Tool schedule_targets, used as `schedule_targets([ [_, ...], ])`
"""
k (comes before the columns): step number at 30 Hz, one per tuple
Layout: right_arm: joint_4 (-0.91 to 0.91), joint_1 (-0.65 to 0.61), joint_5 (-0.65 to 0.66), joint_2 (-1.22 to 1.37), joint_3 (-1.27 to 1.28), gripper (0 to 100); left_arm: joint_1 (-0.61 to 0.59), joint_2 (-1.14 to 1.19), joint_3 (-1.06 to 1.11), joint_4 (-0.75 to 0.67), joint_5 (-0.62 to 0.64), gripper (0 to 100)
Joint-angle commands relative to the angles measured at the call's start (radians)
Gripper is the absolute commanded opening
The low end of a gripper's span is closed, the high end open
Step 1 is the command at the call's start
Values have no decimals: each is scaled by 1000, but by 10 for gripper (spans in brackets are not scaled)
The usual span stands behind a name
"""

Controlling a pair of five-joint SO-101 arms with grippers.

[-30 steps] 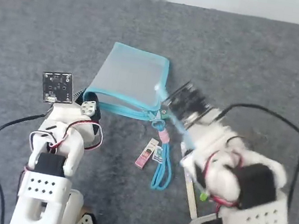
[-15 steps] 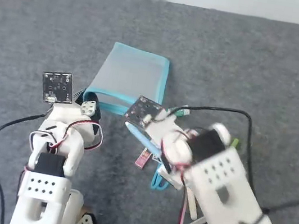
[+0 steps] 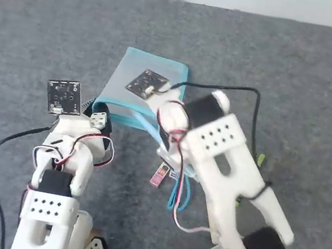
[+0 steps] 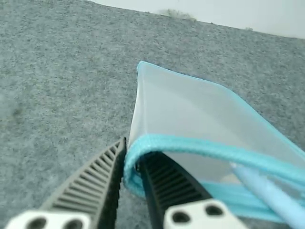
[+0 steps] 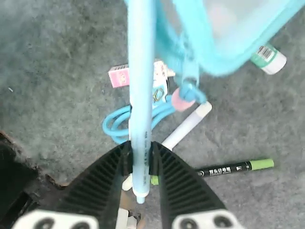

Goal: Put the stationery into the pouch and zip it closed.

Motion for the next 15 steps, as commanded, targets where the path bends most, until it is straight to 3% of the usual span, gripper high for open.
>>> schedule_targets([
  [1,35,10,-43,62,-117,7,2,-3,-13,-23,-14,12],
  [10,45,12,-121,194,-313,7,87,-3,19,-26,-58,12],
  [15,42,90,-124,202,-322,7,161,-3,30,-23,-87,12],
])
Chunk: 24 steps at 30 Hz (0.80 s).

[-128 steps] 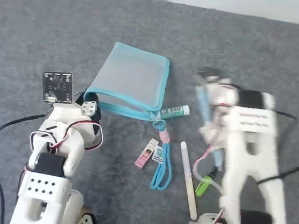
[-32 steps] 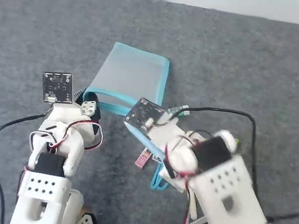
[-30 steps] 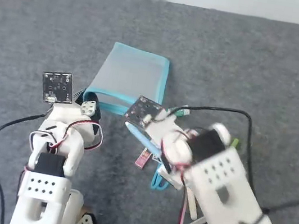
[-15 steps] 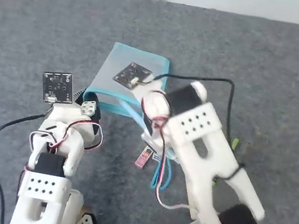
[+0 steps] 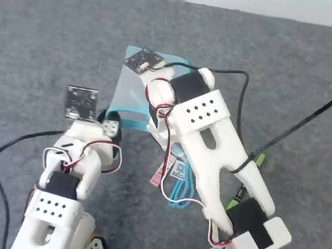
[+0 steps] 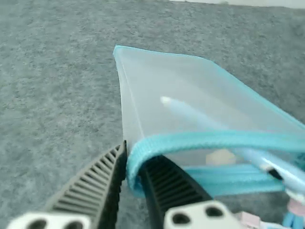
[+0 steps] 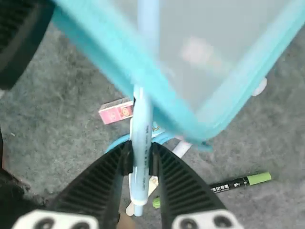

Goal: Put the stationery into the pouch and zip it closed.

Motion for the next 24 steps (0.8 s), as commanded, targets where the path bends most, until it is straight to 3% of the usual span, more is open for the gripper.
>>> schedule_targets([
  [1,39,84,-25,-7,-66,9,48,-3,-15,-21,-21,12],
  [7,38,99,-23,-16,-123,25,48,-3,-13,-21,-21,12],
  [14,36,-21,-11,-28,-138,204,46,-3,-13,-21,-21,12],
  [24,28,7,-15,-314,-155,210,46,-3,-13,-23,-21,12],
])
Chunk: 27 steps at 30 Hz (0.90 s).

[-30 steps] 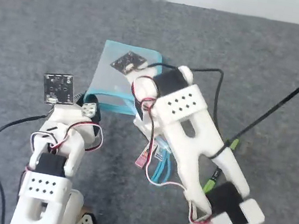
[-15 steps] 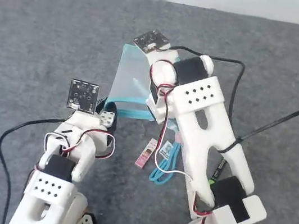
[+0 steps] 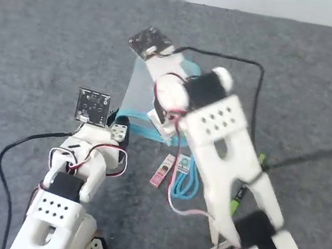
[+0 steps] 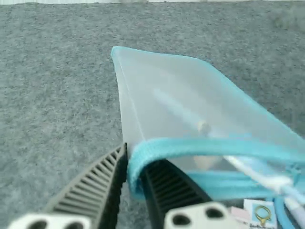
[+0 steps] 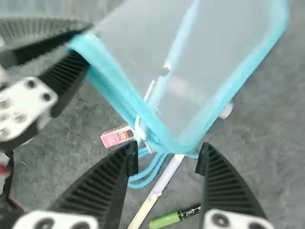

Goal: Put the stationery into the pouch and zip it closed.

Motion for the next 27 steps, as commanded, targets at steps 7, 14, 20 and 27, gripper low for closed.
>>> schedule_targets([
  [7,4,163,75,-321,365,210,-9,-3,-13,-25,-6,12],
  [14,-193,278,204,-435,984,210,-121,-3,-21,-60,2,12],
  [20,-300,278,201,-444,1158,210,-221,-3,-47,-57,43,12],
  [27,-354,171,198,-340,1172,210,-229,-3,-47,-57,40,12],
])
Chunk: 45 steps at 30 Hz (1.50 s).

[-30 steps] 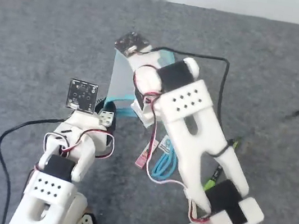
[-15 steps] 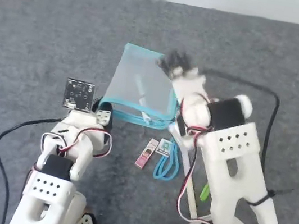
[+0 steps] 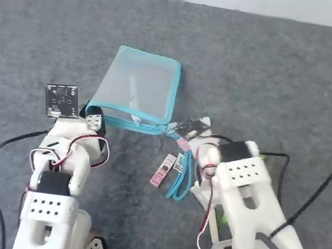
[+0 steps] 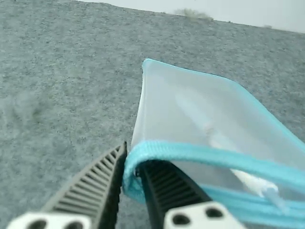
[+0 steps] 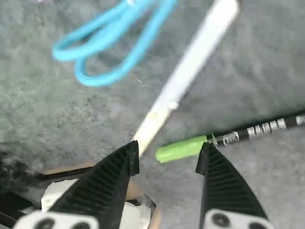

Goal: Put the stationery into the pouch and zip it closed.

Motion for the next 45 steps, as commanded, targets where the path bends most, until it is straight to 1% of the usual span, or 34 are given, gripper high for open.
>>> schedule_targets([
  [1,-68,-35,6,77,-3,210,-8,-3,-45,-32,17,12],
  [4,-165,-24,-38,182,-3,210,-12,-3,-45,-32,15,12],
  [8,-263,-15,-55,306,-9,209,-8,-3,-45,-32,14,12],
  [11,-308,-15,-55,354,-9,206,-6,-3,-44,-32,14,12],
  [12,-314,-13,-55,357,-9,188,-6,-3,-44,-32,14,12],
  [14,-314,7,-51,355,-25,118,-6,-3,-44,-32,14,12],
  [17,-311,93,-35,363,-92,7,-6,-3,-44,-32,14,12],
  [18,-305,127,-17,364,-123,6,-6,-3,-44,-32,14,12],
  [22,-252,268,3,364,-285,22,-6,-3,-44,-32,14,12],
  [26,-182,346,3,367,-479,22,-6,-3,-44,-32,14,12],
  [29,-177,348,3,387,-563,25,-6,-3,-44,-32,14,12],
  [32,-182,332,-5,475,-640,27,-6,-3,-44,-32,14,12],
  [33,-182,328,-21,518,-671,27,-6,-3,-44,-32,14,12],
  [36,-174,326,-133,654,-779,28,-6,-3,-42,-32,14,12],
  [38,-150,326,-169,737,-850,32,-6,-3,-42,-32,14,12],
  [40,-108,326,-178,803,-913,85,-6,-3,-42,-32,14,12],
  [43,-68,334,-196,851,-979,208,-6,-3,-42,-32,14,12],
  [45,-59,338,-198,851,-987,229,-6,-3,-42,-32,14,12],
])
